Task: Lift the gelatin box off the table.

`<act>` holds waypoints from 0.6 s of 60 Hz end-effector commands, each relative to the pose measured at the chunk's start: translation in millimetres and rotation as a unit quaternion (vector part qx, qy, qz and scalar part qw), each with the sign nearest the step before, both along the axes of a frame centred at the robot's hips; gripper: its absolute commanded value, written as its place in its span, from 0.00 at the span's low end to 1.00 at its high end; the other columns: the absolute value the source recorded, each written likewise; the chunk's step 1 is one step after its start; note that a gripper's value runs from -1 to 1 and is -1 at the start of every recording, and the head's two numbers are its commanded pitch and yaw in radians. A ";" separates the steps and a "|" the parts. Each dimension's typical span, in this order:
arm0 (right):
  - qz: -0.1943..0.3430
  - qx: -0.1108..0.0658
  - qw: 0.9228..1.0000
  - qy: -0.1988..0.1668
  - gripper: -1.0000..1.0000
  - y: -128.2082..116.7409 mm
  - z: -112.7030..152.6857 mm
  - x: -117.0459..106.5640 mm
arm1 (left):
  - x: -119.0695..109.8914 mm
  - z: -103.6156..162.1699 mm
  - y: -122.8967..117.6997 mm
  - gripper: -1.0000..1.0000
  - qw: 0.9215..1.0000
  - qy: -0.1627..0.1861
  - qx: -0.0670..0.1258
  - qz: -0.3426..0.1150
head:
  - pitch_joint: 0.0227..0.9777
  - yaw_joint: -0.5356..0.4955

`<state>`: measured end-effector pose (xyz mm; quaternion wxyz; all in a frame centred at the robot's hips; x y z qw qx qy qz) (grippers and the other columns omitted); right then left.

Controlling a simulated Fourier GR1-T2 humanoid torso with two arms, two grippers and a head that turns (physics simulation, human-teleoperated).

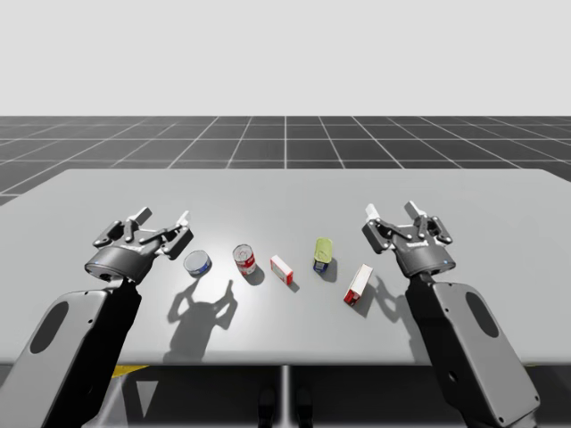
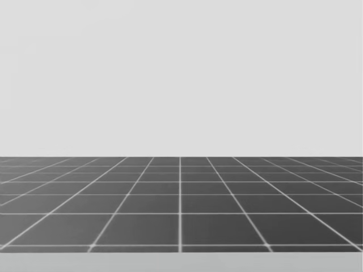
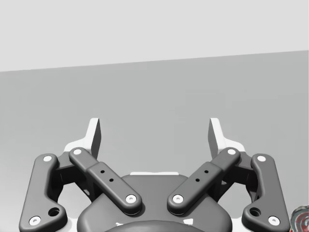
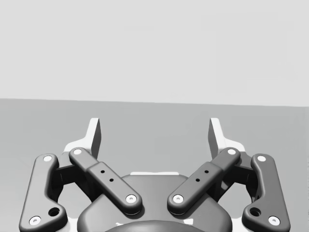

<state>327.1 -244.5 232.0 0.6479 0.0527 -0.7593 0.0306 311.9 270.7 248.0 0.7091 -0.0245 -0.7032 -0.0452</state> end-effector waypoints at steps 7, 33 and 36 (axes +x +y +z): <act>-0.001 0.010 1.000 -0.012 0.00 0.9 0.5 -0.8 | 0.1 -0.4 -0.2 0.00 1.000 -0.001 0.003 0.002 | 0.05 0.52; -0.007 -0.004 1.000 -0.001 0.00 -0.5 0.8 1.2 | 0.3 -0.9 -0.8 0.00 1.000 0.000 0.010 0.004 | 0.37 0.50; -0.008 -0.005 1.000 -0.001 0.00 -0.6 0.7 1.5 | 0.4 -1.0 -1.0 0.00 1.000 0.000 0.010 0.004 | 0.41 0.50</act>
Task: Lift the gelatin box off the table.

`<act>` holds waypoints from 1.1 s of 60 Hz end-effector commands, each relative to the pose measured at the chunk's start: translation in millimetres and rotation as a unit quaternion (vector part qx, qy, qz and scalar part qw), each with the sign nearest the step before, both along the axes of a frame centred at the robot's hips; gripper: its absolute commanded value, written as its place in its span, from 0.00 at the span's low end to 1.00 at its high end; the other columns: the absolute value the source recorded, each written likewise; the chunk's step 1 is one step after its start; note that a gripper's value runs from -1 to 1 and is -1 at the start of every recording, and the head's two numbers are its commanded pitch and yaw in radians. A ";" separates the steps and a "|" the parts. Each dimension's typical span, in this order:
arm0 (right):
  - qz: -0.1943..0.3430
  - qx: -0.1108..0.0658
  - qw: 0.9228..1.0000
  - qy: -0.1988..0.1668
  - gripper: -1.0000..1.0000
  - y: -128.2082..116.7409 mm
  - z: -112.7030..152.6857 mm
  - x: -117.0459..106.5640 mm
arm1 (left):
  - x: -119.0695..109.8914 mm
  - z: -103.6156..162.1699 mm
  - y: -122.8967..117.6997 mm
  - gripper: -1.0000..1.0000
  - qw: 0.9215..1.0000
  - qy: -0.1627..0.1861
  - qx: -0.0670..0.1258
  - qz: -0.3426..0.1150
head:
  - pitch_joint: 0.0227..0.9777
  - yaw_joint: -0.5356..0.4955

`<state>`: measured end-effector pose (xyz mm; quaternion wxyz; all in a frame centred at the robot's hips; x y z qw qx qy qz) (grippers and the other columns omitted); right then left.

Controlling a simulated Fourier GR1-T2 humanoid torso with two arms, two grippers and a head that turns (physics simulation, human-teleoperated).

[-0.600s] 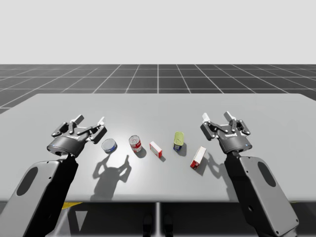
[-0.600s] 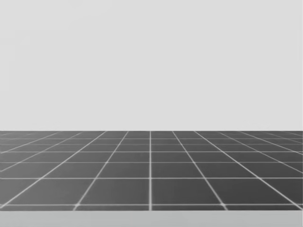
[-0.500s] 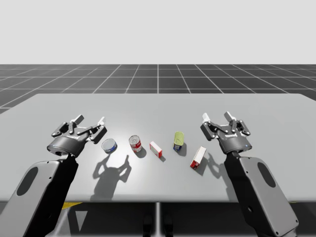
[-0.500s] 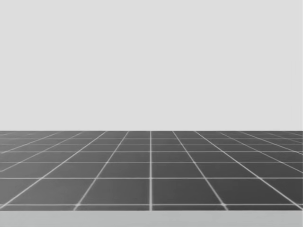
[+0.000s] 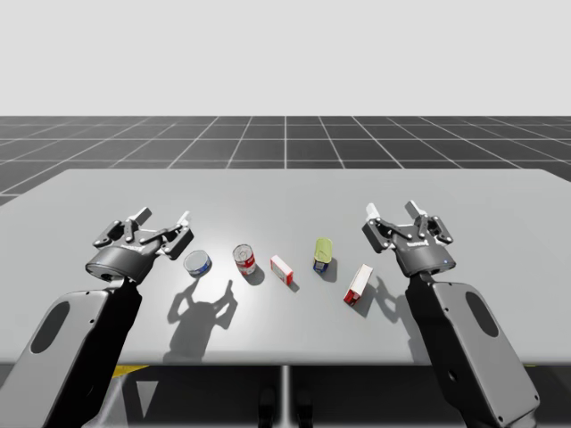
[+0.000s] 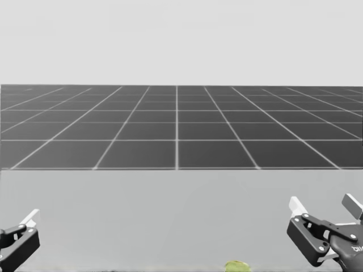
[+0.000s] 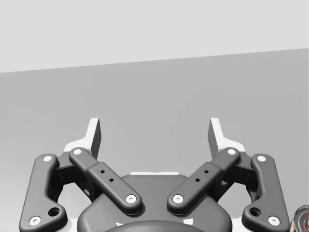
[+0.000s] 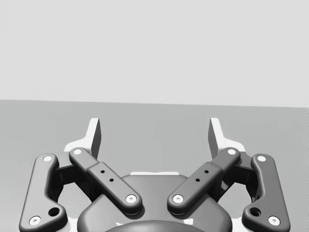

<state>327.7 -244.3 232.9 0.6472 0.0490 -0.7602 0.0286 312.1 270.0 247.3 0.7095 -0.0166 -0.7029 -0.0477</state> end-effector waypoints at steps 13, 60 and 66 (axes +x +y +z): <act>-0.008 -0.010 1.000 0.003 0.00 -2.0 -0.3 1.4 | 0.3 -0.9 -0.4 0.00 1.000 0.002 0.004 -0.002 | 0.64 0.50; -0.012 -0.020 1.000 0.014 0.00 -2.6 -1.6 2.9 | -11.5 7.1 -20.8 0.00 0.999 -0.021 0.022 -0.012 | 0.85 0.54; -0.014 -0.023 1.000 0.014 0.00 -2.1 -2.4 3.0 | -31.8 17.0 -39.5 0.00 0.998 -0.010 0.012 -0.057 | 0.86 0.54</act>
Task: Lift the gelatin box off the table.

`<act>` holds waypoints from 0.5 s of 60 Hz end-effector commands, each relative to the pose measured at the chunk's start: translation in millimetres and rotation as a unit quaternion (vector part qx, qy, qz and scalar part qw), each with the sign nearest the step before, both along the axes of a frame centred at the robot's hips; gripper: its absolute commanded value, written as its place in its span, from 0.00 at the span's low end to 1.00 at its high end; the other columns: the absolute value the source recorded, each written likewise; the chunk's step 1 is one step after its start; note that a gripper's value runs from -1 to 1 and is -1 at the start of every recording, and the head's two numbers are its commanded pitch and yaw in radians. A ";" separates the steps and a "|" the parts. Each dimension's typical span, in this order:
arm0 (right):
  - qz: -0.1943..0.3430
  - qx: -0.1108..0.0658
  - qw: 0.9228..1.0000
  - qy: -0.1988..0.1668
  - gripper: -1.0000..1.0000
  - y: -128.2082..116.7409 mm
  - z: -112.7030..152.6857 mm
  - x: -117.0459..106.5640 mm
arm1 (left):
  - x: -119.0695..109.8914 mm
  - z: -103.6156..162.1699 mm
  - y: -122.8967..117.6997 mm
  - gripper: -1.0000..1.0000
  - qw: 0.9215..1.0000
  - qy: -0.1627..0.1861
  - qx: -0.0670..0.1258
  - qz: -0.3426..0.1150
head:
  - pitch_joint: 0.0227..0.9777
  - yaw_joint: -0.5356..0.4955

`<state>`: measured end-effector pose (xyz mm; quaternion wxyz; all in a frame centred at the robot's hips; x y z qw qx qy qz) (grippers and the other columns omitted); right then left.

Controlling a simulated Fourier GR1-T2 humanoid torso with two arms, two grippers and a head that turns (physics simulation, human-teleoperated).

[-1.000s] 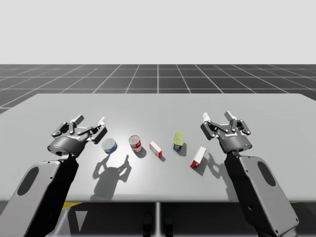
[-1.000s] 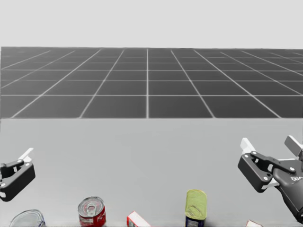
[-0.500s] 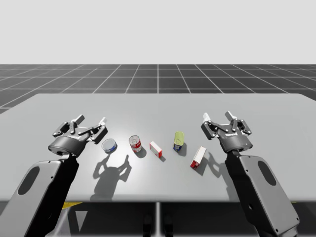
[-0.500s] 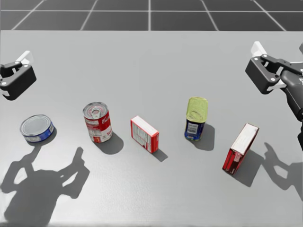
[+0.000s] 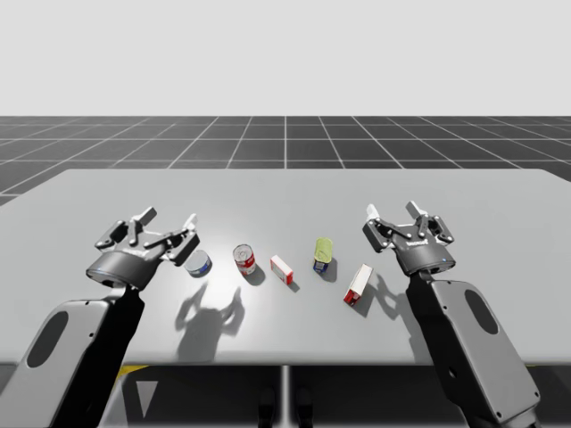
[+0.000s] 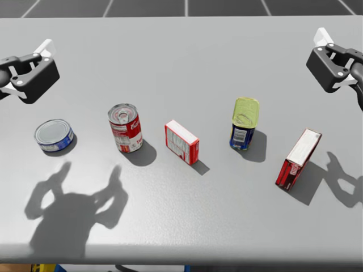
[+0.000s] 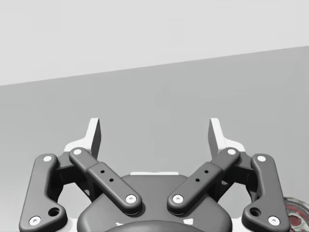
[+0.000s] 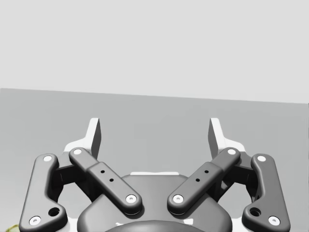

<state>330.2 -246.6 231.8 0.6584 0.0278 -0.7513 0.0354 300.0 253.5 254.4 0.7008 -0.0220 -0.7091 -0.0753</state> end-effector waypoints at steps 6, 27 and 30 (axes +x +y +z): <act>-0.002 -0.006 1.000 0.000 0.00 0.7 -1.8 0.4 | -40.6 17.9 -33.7 0.00 0.998 0.005 -0.009 -0.070 | 0.86 0.54; -0.016 -0.010 1.000 -0.003 0.00 0.4 -2.8 0.7 | -112.8 0.6 -58.7 0.00 0.984 0.059 -0.021 -0.170 | 0.85 0.55; -0.016 -0.009 1.000 -0.003 0.00 0.5 -2.7 0.9 | -117.3 -3.7 -60.7 0.00 0.981 0.067 -0.019 -0.178 | 0.85 0.55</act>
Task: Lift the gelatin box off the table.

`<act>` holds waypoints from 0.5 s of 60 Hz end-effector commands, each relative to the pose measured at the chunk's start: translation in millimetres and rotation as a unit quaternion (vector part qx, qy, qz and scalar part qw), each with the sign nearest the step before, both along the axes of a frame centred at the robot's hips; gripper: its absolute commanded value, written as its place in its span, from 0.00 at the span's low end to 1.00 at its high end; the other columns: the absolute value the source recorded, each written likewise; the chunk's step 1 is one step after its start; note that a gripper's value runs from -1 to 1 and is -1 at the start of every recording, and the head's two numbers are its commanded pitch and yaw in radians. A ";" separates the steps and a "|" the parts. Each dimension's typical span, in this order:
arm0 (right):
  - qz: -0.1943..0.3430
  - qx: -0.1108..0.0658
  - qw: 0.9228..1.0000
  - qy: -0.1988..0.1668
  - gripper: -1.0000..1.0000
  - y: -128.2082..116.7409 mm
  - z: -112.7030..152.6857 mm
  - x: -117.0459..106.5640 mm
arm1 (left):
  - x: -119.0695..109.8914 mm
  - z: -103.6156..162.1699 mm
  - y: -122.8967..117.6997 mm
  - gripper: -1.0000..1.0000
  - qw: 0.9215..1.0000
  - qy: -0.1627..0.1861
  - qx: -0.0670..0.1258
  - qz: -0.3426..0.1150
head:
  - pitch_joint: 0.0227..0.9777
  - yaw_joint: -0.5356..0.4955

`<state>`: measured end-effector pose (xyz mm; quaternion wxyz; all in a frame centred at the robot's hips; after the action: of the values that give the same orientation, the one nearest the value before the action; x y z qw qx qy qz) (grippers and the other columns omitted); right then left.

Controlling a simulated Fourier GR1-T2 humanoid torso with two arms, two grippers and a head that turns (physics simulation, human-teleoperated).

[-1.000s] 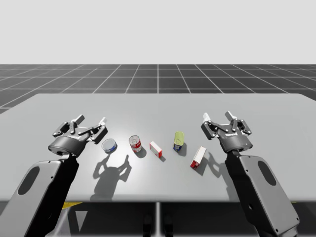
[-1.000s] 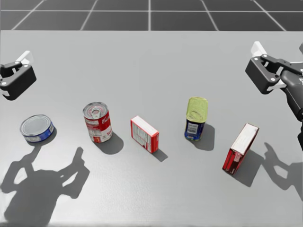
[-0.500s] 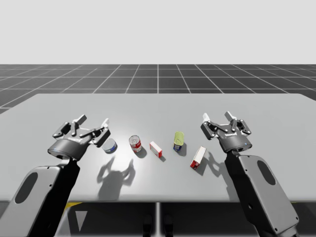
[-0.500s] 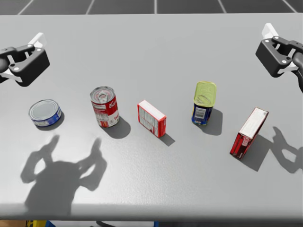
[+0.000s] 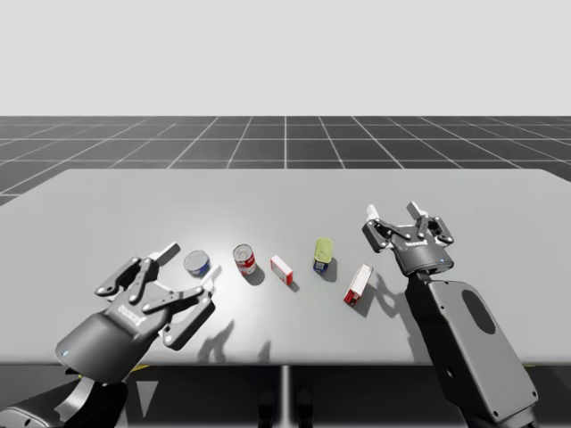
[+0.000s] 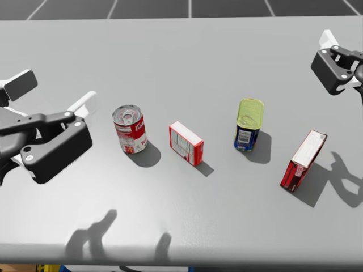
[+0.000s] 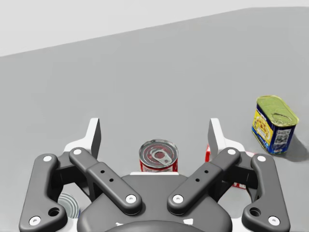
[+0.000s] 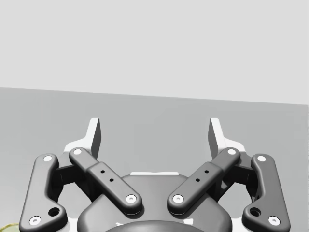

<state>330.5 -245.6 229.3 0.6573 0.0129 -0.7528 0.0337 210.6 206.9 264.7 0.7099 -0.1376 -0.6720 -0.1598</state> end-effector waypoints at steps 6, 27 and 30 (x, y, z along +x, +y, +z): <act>-0.004 -0.001 1.000 -0.002 0.00 -0.9 0.1 0.6 | -37.9 -28.1 -21.3 0.00 0.997 0.048 0.005 -0.058 | 0.85 0.55; -0.014 -0.007 1.000 -0.013 0.00 -1.6 0.9 -0.1 | -29.2 -74.8 -38.4 0.00 0.989 0.111 -0.011 -0.092 | 0.85 0.55; -0.018 -0.011 1.000 -0.017 0.00 -1.8 1.3 -0.3 | -24.3 -79.5 -41.5 0.00 0.988 0.118 -0.012 -0.097 | 0.85 0.55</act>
<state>330.4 -246.3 229.6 0.6493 -0.0011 -0.7599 0.0309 182.0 175.1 202.5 0.7560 -0.2144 -0.5859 -0.1983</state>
